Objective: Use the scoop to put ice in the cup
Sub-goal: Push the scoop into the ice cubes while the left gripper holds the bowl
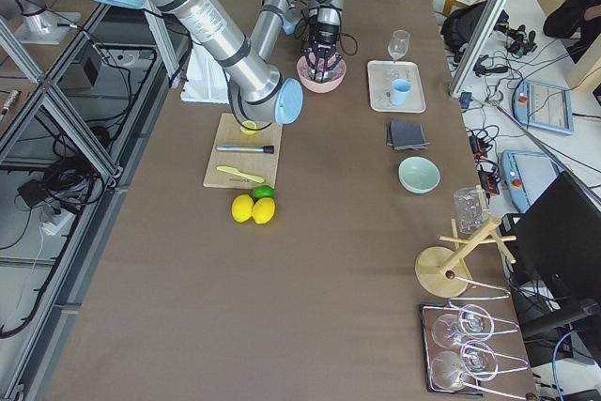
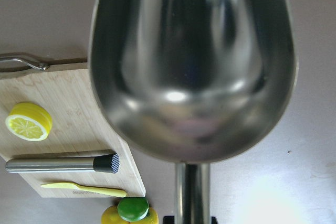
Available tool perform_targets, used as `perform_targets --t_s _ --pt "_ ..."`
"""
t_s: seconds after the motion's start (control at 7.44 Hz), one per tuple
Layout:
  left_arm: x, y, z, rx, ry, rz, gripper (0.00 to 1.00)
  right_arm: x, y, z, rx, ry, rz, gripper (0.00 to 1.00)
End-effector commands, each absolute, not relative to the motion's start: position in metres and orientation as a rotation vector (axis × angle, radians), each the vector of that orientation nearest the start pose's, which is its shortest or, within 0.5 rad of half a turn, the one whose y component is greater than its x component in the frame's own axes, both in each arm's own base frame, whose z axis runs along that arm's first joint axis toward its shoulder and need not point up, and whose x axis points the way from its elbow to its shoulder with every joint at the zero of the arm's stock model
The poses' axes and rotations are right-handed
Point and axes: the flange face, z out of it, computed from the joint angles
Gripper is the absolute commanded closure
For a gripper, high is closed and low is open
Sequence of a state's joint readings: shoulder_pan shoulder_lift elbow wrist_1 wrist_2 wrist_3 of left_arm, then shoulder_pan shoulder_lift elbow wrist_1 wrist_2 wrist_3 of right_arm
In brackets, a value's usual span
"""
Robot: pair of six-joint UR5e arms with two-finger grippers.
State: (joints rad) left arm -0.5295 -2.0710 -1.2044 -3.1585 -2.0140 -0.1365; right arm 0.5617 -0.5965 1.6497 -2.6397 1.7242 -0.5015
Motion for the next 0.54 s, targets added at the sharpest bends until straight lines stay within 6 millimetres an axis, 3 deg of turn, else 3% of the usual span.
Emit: perform_targets --t_s 0.0,0.4 --pt "0.533 -0.413 0.369 1.296 1.287 1.038 0.02 -0.508 -0.440 0.156 -0.097 -0.138 -1.487 1.00" --pt "0.533 -0.413 0.369 1.296 1.287 1.039 0.02 -0.529 -0.445 0.148 -0.127 -0.126 -1.480 1.00"
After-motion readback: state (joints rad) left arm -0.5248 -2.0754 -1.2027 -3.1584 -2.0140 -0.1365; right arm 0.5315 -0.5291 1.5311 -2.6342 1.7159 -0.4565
